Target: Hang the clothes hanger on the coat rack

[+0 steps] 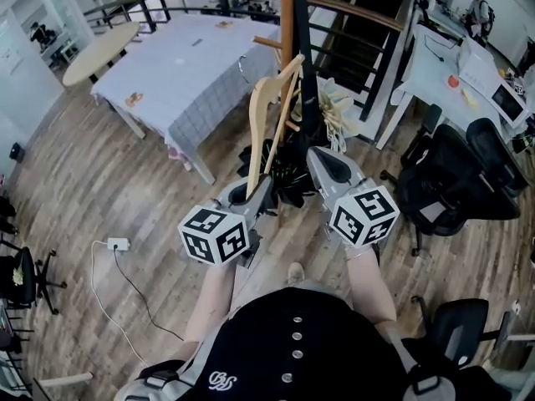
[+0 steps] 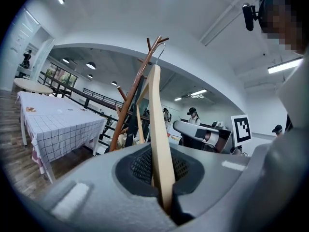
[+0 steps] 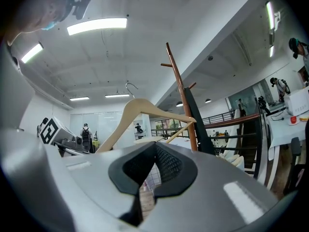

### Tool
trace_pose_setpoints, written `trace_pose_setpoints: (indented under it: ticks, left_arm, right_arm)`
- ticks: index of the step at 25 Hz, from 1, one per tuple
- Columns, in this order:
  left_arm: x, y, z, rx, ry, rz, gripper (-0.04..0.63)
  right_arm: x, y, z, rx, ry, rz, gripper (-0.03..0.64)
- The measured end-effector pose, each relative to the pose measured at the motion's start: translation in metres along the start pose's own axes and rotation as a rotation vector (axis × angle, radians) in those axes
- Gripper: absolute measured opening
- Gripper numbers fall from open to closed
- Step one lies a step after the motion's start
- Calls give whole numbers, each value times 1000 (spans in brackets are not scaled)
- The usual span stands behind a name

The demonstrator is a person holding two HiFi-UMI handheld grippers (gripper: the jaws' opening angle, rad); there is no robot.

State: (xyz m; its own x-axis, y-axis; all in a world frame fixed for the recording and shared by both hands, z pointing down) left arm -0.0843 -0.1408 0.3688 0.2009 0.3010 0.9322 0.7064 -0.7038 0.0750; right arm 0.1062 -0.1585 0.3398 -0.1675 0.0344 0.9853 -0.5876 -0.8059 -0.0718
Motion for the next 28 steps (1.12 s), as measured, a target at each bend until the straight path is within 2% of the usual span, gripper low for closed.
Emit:
trace_pose_setpoints:
  ticks: [10,22,28]
  left_arm:
    - [-6,12,-24,-38,8,-36,0]
    - [-9,-9,-37,-123,40,-70,0]
    - [-10,-3,-42,-155,56,-68,0]
  right_arm:
    - [3,23,30,-33,18,-23,0]
    - [7,39,23,-84,35,-36,0]
    - [7,44,22,-99,39,-28,0]
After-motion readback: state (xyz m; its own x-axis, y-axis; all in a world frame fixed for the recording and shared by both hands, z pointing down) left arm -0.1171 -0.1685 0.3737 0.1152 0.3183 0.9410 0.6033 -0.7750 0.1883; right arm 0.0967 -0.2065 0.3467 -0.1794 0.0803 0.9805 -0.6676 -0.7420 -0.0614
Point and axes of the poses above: the fingertips, and each gripper's own axes: y forward along the fingers, z to its right, x out of its underside, the point moved 8 cm from there along -y, backward along the fingers, and after that the axes turned 4 degrees about z, right-handed, at the moved point
